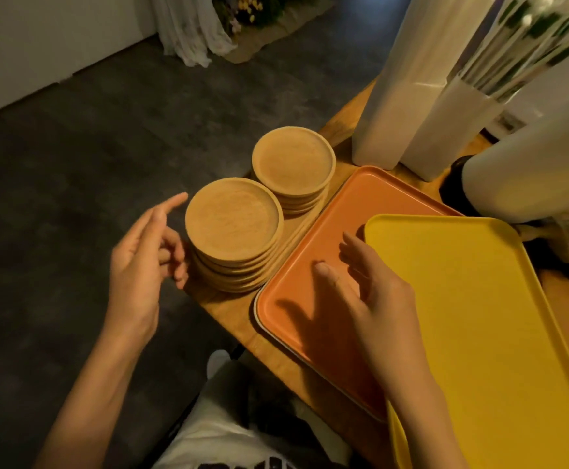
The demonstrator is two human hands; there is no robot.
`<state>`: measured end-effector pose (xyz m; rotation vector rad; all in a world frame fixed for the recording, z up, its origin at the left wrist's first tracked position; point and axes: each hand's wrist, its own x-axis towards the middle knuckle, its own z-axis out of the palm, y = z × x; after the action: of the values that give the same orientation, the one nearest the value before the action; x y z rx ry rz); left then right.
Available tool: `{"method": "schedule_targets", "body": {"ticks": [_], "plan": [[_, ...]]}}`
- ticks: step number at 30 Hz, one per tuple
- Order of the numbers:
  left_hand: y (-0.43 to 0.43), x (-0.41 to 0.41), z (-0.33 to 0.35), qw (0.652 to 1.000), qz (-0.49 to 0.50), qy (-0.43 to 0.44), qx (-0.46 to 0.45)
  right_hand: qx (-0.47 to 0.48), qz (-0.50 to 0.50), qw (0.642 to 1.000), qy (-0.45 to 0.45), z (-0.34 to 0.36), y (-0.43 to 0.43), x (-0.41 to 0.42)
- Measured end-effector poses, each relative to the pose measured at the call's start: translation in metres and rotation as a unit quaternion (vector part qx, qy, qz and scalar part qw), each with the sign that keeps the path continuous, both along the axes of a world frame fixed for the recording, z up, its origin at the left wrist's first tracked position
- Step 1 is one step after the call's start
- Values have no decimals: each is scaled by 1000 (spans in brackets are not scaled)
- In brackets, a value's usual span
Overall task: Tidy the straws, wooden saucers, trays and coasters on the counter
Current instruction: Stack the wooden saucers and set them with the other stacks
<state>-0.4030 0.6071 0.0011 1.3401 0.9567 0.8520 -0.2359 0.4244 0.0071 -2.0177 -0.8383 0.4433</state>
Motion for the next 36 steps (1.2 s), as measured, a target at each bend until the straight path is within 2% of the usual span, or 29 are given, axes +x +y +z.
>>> {"method": "schedule_targets", "body": {"ticks": [5, 9, 12, 16, 21, 24, 27, 30, 36], "plan": [[16, 8, 4, 999, -8, 27, 18, -35, -22, 998, -42, -2, -5, 13], [41, 17, 4, 999, -10, 34, 4, -17, -58, 996, -61, 1, 5, 26], [72, 31, 3, 998, -45, 26, -23, -15, -93, 992, -86, -1, 23, 41], [121, 59, 1, 990, -131, 18, -48, -96, -119, 979, -136, -4, 47, 79], [164, 113, -5, 970, -238, 23, -45, -64, -210, 971, -95, -2, 80, 131], [175, 158, -5, 947, -318, 31, -37, 17, -261, 964, -51, -4, 103, 146], [176, 204, -5, 919, -391, 17, -41, 101, -301, 948, 31, -6, 118, 152], [174, 249, -9, 898, -439, 4, -33, 159, -298, 937, 88, -8, 128, 154], [155, 299, -20, 879, -475, 33, -33, 168, -333, 921, 112, -5, 140, 162]]}}
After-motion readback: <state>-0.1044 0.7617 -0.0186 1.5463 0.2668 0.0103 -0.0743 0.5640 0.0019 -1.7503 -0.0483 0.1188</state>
